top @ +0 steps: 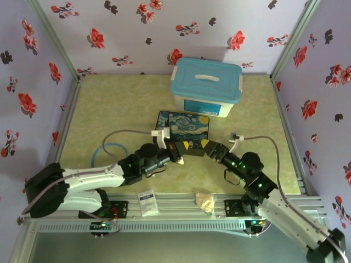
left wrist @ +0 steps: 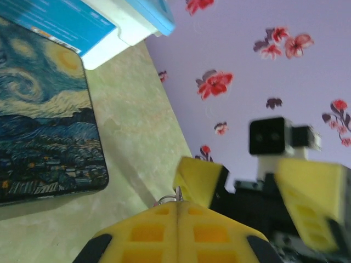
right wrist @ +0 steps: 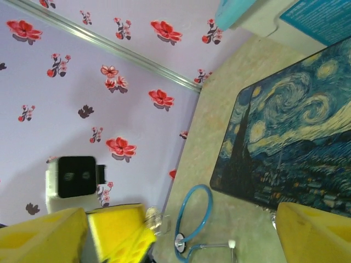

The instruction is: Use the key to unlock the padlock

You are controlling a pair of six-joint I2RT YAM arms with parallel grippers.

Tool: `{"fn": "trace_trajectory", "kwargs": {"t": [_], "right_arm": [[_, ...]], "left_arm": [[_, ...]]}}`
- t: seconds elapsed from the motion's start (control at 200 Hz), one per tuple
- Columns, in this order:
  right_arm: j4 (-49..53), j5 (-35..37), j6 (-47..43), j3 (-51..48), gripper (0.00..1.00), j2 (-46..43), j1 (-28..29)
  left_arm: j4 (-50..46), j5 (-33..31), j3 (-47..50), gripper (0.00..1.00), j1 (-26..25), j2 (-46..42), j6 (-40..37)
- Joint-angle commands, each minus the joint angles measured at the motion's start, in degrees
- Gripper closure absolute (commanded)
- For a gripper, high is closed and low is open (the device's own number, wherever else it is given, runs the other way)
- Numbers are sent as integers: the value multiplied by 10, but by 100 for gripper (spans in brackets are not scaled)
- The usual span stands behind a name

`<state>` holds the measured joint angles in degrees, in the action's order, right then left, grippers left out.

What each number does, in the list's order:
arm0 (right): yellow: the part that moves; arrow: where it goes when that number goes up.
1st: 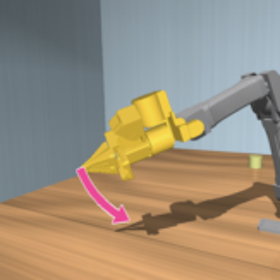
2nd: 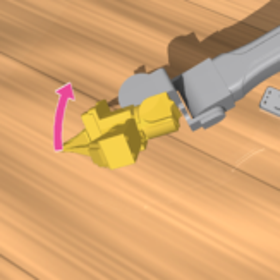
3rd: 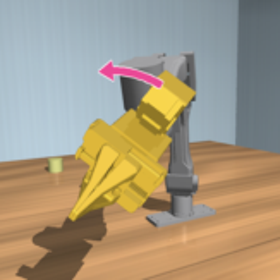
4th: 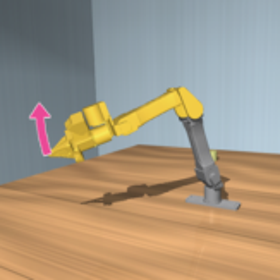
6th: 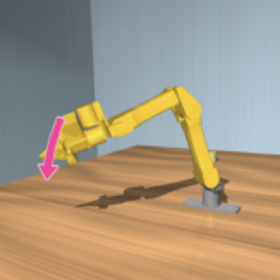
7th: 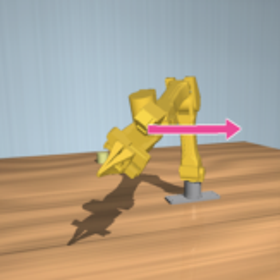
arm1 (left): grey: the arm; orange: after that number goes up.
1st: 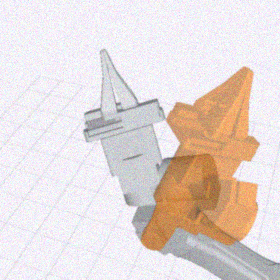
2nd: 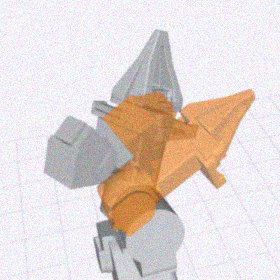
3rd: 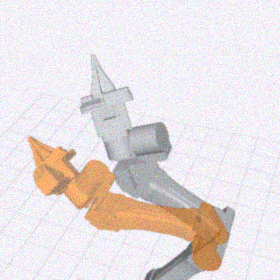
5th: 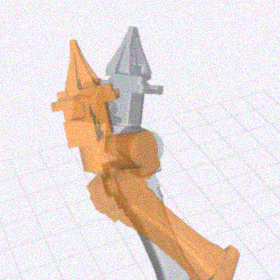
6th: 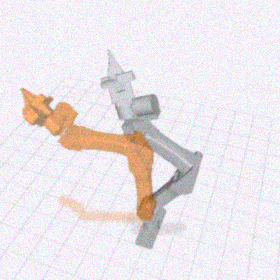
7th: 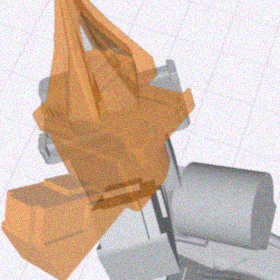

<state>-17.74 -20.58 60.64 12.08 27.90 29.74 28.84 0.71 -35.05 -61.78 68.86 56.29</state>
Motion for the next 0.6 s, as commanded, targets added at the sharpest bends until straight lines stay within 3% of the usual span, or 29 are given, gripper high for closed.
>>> {"fn": "trace_trajectory", "kwargs": {"t": [0.0, 0.065, 0.215, 0.365, 0.595], "right_arm": [[-85, -215, 35, 8, 13, 65, -34], [-110, -251, 27, 23, 15, 91, -33], [-148, -285, 18, 36, 15, 101, -32], [-189, -308, 38, 30, 13, 107, -14], [-177, -308, 15, 22, 21, 108, 21]], "left_arm": [[-142, 171, -52, 100, 19, -17, -76], [-166, 223, -66, 100, 29, -16, -92], [-209, 271, -81, 100, 51, -22, -104], [-203, 272, -84, 100, 54, -24, -100], [-217, 279, -108, 100, 54, -29, -106]]}}
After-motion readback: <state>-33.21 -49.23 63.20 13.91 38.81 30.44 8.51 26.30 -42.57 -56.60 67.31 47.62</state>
